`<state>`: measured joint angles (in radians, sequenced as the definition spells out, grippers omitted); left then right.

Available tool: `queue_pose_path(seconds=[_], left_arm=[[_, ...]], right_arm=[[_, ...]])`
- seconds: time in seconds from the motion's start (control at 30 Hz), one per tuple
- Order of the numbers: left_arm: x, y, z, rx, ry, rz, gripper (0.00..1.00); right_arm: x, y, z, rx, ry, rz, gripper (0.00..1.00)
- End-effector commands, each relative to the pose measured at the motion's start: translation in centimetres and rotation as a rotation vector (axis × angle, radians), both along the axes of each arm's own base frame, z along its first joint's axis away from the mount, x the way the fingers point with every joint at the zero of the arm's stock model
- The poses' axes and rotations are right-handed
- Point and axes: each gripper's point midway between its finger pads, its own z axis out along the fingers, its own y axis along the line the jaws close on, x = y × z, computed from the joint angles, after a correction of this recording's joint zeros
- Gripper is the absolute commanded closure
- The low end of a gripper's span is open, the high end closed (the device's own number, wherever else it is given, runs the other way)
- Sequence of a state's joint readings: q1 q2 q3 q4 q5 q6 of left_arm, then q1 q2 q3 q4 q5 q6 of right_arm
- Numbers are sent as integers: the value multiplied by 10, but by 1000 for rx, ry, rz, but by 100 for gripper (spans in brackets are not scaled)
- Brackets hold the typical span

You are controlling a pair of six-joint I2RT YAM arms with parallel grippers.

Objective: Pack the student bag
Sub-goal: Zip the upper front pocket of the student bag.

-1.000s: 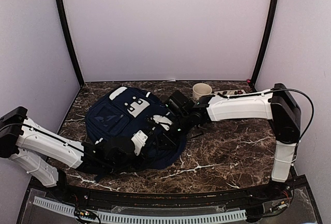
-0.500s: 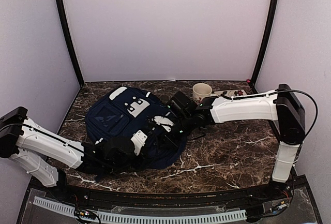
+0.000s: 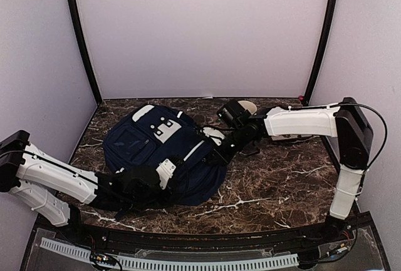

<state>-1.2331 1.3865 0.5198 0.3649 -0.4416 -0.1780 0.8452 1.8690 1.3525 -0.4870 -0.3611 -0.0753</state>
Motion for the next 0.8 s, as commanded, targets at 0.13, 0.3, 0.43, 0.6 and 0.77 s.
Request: queue_pose_path(seconds=[0.13, 0.3, 0.43, 0.6, 0.77], left_arm=[[-18, 23, -7, 6, 108, 21, 100], [-8, 71, 4, 54, 87, 211, 100], [-7, 107, 18, 76, 78, 318, 98], [-24, 97, 41, 0, 85, 157, 67], [-37, 62, 62, -93, 46, -45, 55]], right_arm=[[15, -16, 1, 4, 2, -21, 100], [-41, 11, 11, 57, 83, 180, 100], [-82, 43, 29, 104, 105, 309, 100], [-104, 66, 37, 132, 141, 372, 100], [-104, 65, 27, 113, 151, 367, 100]])
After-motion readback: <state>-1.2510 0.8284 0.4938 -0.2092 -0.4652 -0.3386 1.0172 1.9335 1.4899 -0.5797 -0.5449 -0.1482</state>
